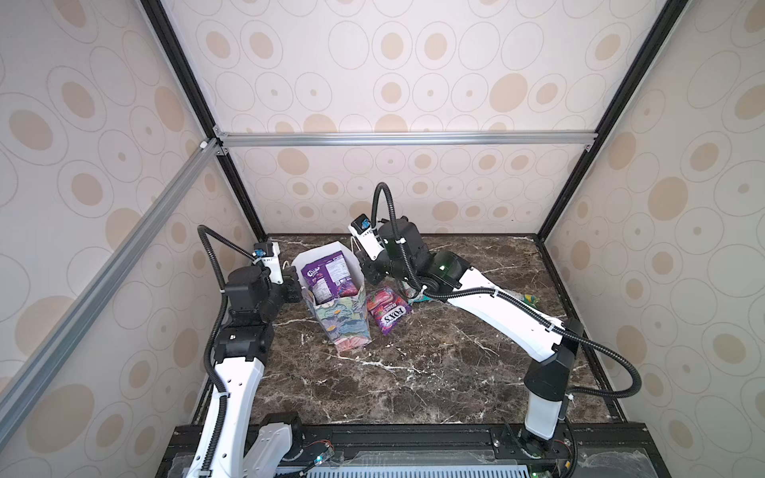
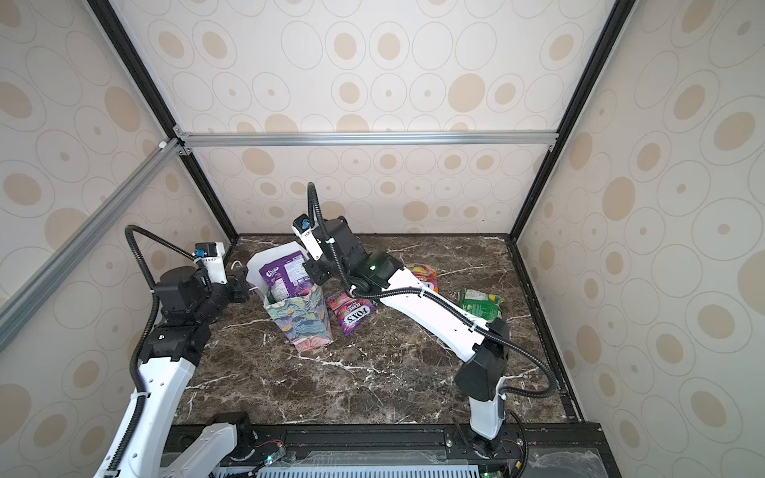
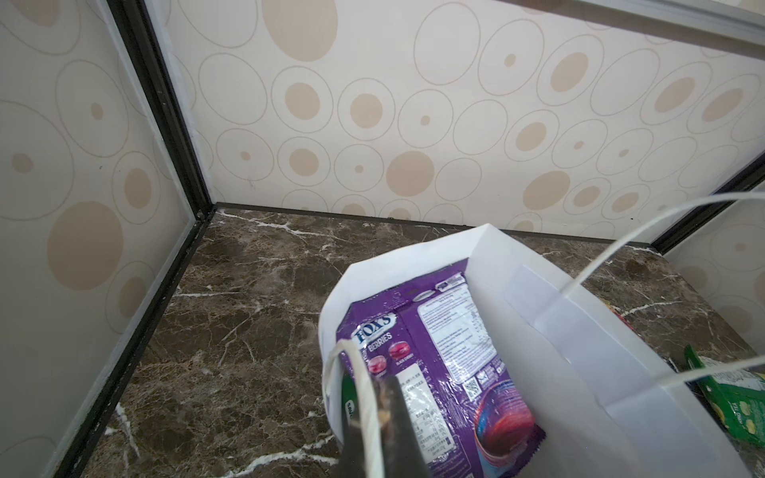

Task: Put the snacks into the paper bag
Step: 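Raise the right gripper out of the bag toward the remaining packets, then move the right gripper over the purple Berries packet and lower toward it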

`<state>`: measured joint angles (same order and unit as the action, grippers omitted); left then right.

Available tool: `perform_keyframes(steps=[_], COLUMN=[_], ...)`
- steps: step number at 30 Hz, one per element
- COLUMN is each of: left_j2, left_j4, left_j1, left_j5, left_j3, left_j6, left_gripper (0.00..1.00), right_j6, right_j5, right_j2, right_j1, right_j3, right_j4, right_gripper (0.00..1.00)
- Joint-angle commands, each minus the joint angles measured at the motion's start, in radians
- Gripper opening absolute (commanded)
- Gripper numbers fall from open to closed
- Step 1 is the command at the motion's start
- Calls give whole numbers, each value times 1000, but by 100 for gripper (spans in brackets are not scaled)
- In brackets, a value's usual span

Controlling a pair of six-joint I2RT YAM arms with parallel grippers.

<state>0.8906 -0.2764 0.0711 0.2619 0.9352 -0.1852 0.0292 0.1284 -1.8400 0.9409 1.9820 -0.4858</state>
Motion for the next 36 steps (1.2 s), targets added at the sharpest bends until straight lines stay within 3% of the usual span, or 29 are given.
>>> perform_keyframes(steps=[1,4,8,13,23,36], left_j2=[-21,-25,-20,-18,-21,-4], left_j4=[17,19,14,13,8,3], left_j1=[5,6,7,7,9,8], left_j5=[-12,-18,-24,-33,-64,-61], left_j3=[-2,-4,-4,-7,-9,-4], left_j6=[24,26,30,29,29,30], left_gripper=[0,0,0,0,0,0], right_j6=[-21,-18,-12,-29,-207,-387], right_j5=[18,28,45,51,18,-91], right_j2=[54,61,69,177,481,558], right_j1=[1,2,2,-2,-116,-249], right_j3=[-23,-43,-53,-177,-600,-919], right_j4=[71,65,38,104,244,312], right_gripper=[0,1,39,54,58,56])
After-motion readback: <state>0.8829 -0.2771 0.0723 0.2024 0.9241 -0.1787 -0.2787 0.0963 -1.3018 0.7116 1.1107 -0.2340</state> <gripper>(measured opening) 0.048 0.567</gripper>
